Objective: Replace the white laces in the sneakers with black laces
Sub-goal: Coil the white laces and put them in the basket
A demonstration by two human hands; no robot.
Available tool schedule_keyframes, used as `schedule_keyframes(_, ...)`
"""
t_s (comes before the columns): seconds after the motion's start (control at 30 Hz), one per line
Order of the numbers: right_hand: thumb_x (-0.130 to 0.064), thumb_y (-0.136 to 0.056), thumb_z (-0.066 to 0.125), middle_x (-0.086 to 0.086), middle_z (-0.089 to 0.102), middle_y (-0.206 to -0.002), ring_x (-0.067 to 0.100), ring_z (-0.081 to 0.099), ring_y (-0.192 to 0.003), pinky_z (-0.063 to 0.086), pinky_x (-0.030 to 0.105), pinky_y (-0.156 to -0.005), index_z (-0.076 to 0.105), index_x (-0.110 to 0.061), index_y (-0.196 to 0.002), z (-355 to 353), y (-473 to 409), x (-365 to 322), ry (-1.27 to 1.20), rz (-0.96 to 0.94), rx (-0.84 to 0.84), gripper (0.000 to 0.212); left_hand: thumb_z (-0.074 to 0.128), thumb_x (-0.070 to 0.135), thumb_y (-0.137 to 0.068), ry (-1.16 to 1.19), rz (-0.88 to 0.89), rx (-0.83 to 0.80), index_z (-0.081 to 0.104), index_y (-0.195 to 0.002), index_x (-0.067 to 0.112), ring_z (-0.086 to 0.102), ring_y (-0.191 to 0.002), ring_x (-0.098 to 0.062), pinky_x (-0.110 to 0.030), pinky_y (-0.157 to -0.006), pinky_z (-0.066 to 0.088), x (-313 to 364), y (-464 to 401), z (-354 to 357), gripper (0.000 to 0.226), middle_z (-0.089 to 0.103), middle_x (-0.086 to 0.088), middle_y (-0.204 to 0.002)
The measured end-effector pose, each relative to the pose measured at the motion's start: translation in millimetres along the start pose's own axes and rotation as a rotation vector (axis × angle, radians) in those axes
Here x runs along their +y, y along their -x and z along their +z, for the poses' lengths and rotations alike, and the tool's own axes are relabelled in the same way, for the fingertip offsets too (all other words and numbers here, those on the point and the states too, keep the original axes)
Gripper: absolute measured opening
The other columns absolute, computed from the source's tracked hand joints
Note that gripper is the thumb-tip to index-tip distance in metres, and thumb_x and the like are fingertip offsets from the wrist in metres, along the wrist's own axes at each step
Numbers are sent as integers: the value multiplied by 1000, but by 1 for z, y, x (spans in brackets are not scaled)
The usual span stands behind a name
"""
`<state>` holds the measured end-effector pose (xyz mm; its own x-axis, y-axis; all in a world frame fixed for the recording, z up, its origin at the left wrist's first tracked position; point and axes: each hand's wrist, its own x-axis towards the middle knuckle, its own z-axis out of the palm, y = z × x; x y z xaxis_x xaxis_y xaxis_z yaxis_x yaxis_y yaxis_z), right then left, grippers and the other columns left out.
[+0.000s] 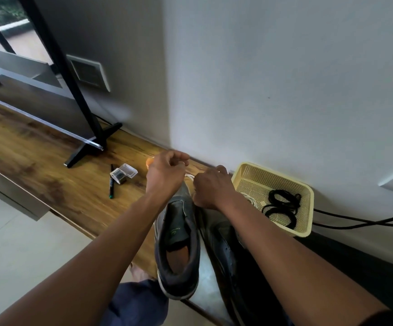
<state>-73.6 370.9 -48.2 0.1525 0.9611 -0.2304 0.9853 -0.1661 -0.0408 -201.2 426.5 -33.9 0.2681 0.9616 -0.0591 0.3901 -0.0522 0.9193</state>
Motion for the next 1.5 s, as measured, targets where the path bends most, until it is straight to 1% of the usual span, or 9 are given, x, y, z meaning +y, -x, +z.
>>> schedule_keyframes(0.2,-7,-81,63,-6,77,-90,17,71,-86,57,35,-80,78,-24,-88,-31,4,15,-589,-26,369,23,45,-11,-91,-75,216,-135,67,-132,20,61,-114,-1,-5,-94,44,6,1,4,56,70,11,-120)
schedule_keyframes(0.37,5,-87,68,-1,71,-86,15,71,-69,63,35,-69,68,-17,-90,-59,19,26,-1083,-62,522,23,62,14,-102,-139,386,-71,74,-121,23,68,-101,-4,-16,-83,48,11,7,5,24,77,11,-105)
schedule_keyframes(0.5,3,-93,71,23,70,-83,16,63,-55,54,31,-55,69,-1,-111,-64,39,44,-1328,-35,327,19,57,23,-106,-139,424,-18,75,-117,30,67,-84,5,-14,-72,46,20,8,2,23,78,18,-91)
schedule_keyframes(0.67,-13,-103,64,6,58,-67,11,40,-48,35,24,-46,73,5,-108,-52,70,69,-1419,-32,-68,21,48,33,-106,-220,272,81,73,-119,33,67,-105,-9,-43,-99,51,17,2,4,28,77,23,-93)
schedule_keyframes(0.77,-24,-106,59,1,44,-64,9,27,-48,21,24,-47,73,2,-103,-53,85,81,-1510,-76,-199,29,47,25,-107,-235,180,119,75,-115,28,66,-108,-13,-38,-95,51,16,0,4,29,75,22,-91)
schedule_keyframes(0.9,-27,-108,51,-4,36,-62,7,24,-46,18,24,-46,71,-6,-101,-64,91,91,-1783,-220,-185,29,49,25,-103,-365,59,111,75,-102,31,66,-103,-25,-40,-93,51,13,-1,-1,28,75,10,-102)
schedule_keyframes(1.07,-26,-108,51,-4,34,-63,5,21,-47,16,20,-43,71,-6,-111,-68,84,86,-1852,-201,-105,28,62,14,-80,-536,315,-62,43,-153,29,43,-141,-30,-48,-115,36,20,15,1,77,53,-1,-151)
schedule_keyframes(1.3,-29,-109,54,-3,37,-63,4,23,-44,19,15,-39,68,-5,-104,-54,74,66,-1667,-39,-108,28,58,13,-94,-417,947,-46,72,-113,17,61,-81,-22,-42,-80,53,27,19,23,24,69,7,-84)
schedule_keyframes(1.5,-25,-110,51,-2,36,-64,6,25,-46,22,19,-40,63,-6,-102,-64,82,73,-1756,-102,-153,24,54,24,-104,-579,542,186,77,-103,29,68,-78,-19,-42,-88,49,10,4,3,24,76,11,-85)
